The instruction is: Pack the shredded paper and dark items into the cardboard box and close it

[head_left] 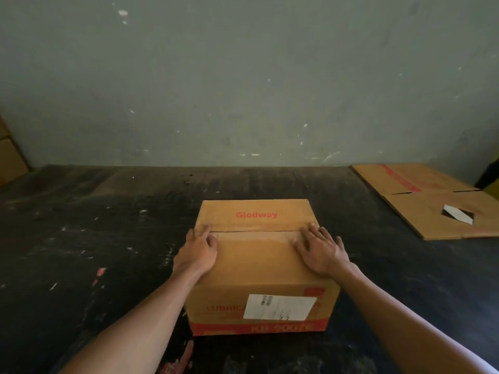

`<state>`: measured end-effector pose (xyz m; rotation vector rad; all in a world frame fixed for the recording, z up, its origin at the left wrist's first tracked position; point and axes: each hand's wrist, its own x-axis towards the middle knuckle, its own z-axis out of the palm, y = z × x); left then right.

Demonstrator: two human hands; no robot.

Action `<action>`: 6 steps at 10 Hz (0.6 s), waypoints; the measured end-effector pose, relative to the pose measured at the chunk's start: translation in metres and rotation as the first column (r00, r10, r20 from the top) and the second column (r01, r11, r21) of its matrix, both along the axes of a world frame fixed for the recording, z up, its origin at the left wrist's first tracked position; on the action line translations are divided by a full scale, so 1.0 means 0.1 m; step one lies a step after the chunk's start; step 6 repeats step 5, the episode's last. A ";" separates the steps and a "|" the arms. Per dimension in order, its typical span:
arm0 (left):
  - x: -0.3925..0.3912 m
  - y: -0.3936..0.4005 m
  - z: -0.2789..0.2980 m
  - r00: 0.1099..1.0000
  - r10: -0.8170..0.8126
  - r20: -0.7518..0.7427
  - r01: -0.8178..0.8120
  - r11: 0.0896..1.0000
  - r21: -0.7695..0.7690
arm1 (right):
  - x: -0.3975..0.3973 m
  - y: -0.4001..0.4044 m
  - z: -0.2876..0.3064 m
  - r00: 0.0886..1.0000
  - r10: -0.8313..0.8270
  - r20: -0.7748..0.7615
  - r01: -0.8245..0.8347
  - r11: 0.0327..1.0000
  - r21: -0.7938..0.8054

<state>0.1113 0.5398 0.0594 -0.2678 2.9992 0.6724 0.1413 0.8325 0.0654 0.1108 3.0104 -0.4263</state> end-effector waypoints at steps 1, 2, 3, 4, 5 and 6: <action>-0.01 -0.02 0.02 0.999 -0.019 0.030 0.020 0.999 -0.040 | -0.02 -0.05 0.10 0.999 -0.005 0.044 0.003 0.999 0.036; -0.08 -0.04 0.12 0.994 -0.054 0.091 0.067 0.987 -0.147 | -0.06 -0.11 0.23 0.995 -0.028 0.095 0.022 0.998 0.060; -0.07 0.01 0.28 0.996 -0.083 0.011 0.084 0.984 -0.155 | -0.02 -0.18 0.36 0.999 -0.041 -0.010 0.041 0.999 0.007; 0.09 0.05 0.38 0.962 -0.131 -0.241 0.108 0.988 -0.108 | 0.25 -0.34 0.43 0.967 -0.033 -0.252 0.027 0.999 -0.028; 0.53 -0.03 0.23 0.861 -0.098 -0.499 0.143 0.988 0.052 | 0.82 -0.52 0.27 0.922 0.010 -0.387 -0.030 0.999 -0.045; 0.53 -0.03 0.23 0.861 -0.098 -0.499 0.143 0.988 0.052 | 0.82 -0.52 0.27 0.922 0.010 -0.387 -0.030 0.999 -0.045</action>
